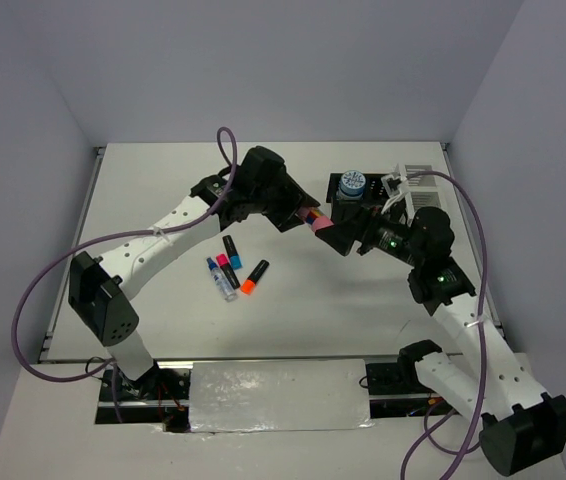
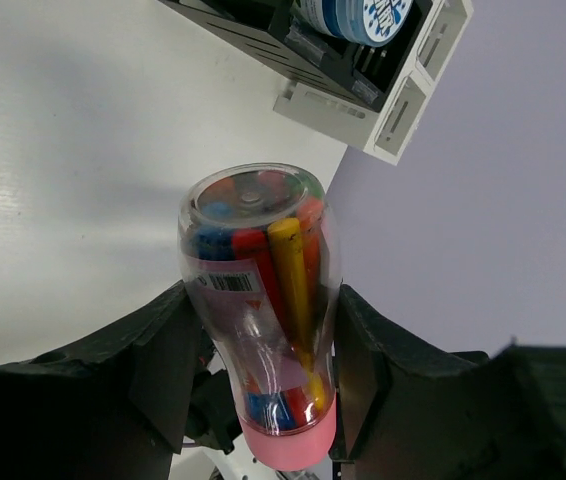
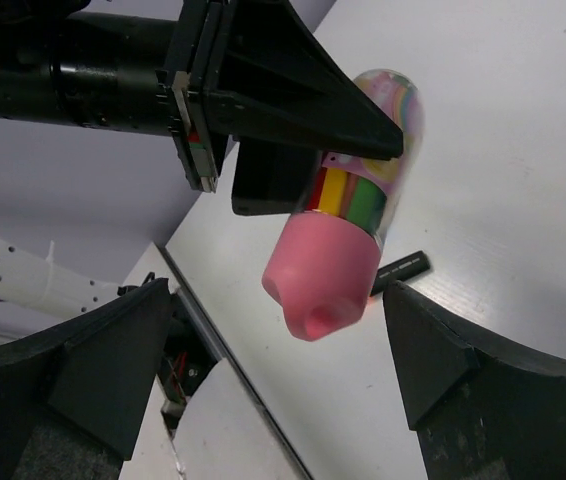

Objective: Sort the stationery into containers
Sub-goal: Pick up the stationery from the center of the board, then place the stationery in the storage box, then pick up the stationery from the center of the board.

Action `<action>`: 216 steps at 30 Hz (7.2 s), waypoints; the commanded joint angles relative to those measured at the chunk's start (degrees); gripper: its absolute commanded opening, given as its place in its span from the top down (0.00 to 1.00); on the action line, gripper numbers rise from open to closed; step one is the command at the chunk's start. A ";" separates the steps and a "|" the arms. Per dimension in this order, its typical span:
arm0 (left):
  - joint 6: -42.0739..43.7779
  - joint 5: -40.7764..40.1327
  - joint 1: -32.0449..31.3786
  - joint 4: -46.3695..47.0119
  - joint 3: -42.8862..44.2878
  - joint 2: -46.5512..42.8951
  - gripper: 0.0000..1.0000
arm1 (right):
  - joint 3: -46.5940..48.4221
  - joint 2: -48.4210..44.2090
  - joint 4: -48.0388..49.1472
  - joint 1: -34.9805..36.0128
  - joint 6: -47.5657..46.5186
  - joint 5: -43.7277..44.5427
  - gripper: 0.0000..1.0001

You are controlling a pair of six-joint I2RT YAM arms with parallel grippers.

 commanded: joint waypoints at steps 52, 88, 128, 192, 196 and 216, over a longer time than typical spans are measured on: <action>40.21 -14.39 17.35 -29.75 10.39 -4.88 0.01 | 45.83 26.95 -50.83 -10.46 -11.17 36.23 1.00; 51.03 -9.56 17.43 -20.17 -18.80 -22.72 0.01 | 63.85 56.40 -54.34 -19.08 -16.53 30.70 0.00; 26.07 -24.76 7.41 -14.81 -27.23 -2.50 0.37 | 27.65 13.94 -44.94 -0.45 -14.42 21.82 0.03; 57.18 17.07 0.21 31.08 -37.08 -35.56 1.00 | 31.96 24.67 -20.16 24.77 6.68 25.52 0.33; 58.59 15.49 0.21 29.05 -36.64 -35.30 1.00 | 31.08 23.52 -20.16 26.36 6.67 22.36 0.43; 58.25 -1.56 0.21 10.79 -30.67 -36.52 0.01 | 36.61 19.13 -29.65 1.41 -9.14 48.49 1.00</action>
